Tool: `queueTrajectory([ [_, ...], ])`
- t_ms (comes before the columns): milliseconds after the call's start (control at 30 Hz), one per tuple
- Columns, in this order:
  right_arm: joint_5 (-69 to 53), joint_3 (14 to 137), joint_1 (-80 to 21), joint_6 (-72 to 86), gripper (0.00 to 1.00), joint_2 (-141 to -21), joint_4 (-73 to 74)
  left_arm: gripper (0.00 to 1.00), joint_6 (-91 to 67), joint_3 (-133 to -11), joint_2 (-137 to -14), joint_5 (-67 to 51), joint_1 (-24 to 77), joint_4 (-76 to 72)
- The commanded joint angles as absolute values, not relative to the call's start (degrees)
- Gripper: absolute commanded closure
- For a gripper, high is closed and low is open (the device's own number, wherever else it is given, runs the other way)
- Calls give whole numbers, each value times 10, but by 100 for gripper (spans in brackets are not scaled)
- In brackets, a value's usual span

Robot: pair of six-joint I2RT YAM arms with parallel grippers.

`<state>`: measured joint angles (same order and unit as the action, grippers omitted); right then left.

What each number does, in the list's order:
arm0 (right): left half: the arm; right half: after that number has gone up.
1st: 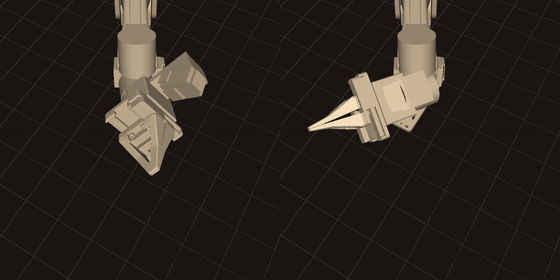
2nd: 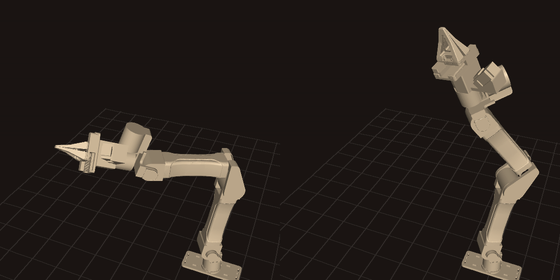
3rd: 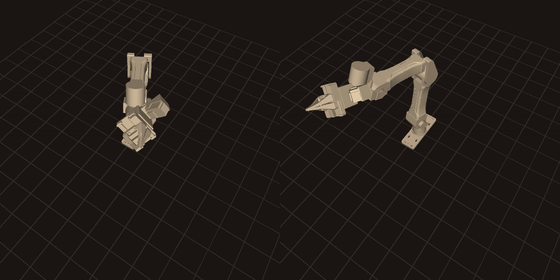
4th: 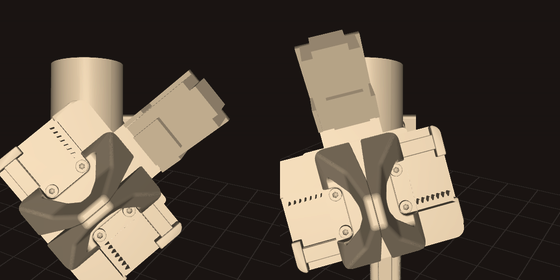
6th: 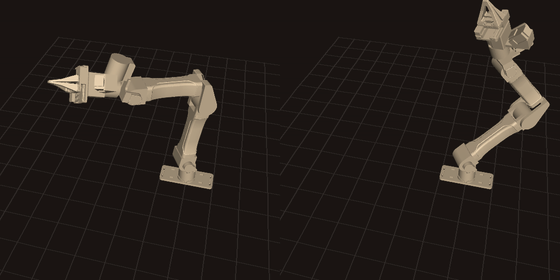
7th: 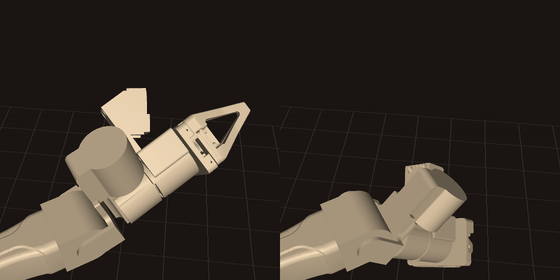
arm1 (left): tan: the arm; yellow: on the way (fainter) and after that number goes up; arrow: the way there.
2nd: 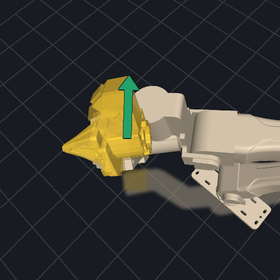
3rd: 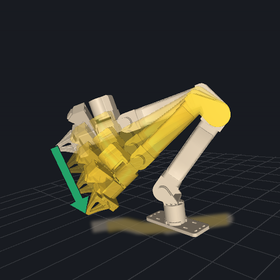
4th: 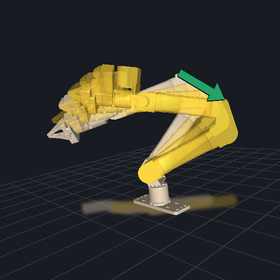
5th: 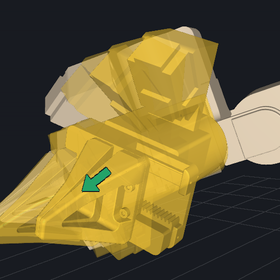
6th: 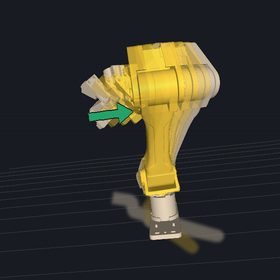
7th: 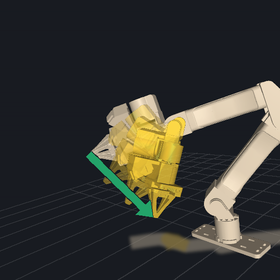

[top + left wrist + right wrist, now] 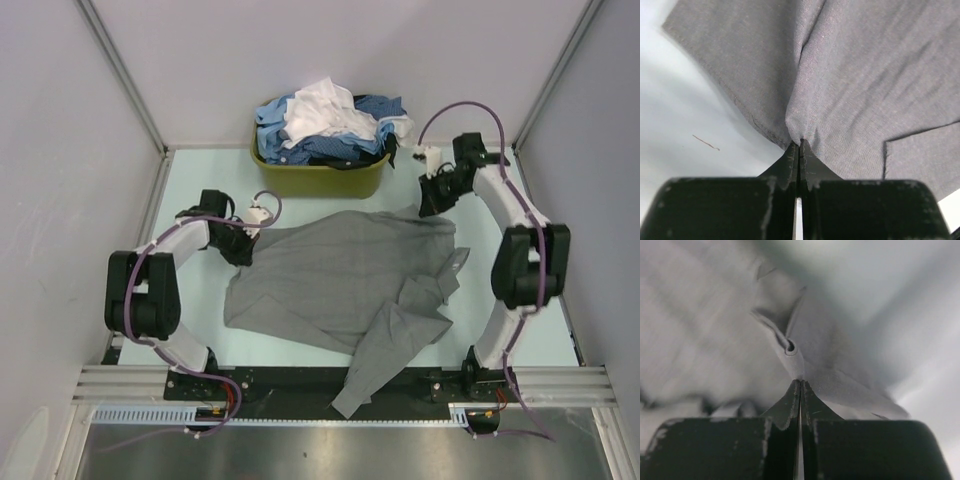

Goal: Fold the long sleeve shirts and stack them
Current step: Flatten the shirt out

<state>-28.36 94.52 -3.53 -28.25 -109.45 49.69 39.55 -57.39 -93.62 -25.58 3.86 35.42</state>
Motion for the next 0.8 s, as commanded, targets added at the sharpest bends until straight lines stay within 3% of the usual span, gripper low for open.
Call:
queueTrajectory([
  [0, -352, 802, -90, -364, 100, -891, 586, 100, 410, -557, -894, -282, 39, 361],
  [200, -273, 612, -299, -410, 98, -638, 647, 99, 409, -541, -882, -287, 39, 361],
  [233, -258, 601, -326, -409, 88, -625, 649, 99, 409, -541, -882, -287, 39, 361],
  [267, -239, 600, -337, -395, 70, -616, 648, 98, 409, -541, -882, -287, 39, 362],
  [300, -246, 615, -322, -386, 35, -619, 635, 98, 409, -542, -882, -287, 39, 364],
  [333, -263, 627, -297, -381, 25, -628, 628, 98, 410, -543, -882, -287, 39, 364],
  [367, -292, 641, -272, -367, 21, -647, 613, 97, 409, -544, -882, -287, 39, 365],
  [500, -342, 727, -110, -336, 23, -808, 600, 96, 405, -549, -884, -287, 39, 368],
  [767, -301, 774, -31, -217, 25, -965, 549, 94, 399, -560, -886, -287, 39, 372],
])
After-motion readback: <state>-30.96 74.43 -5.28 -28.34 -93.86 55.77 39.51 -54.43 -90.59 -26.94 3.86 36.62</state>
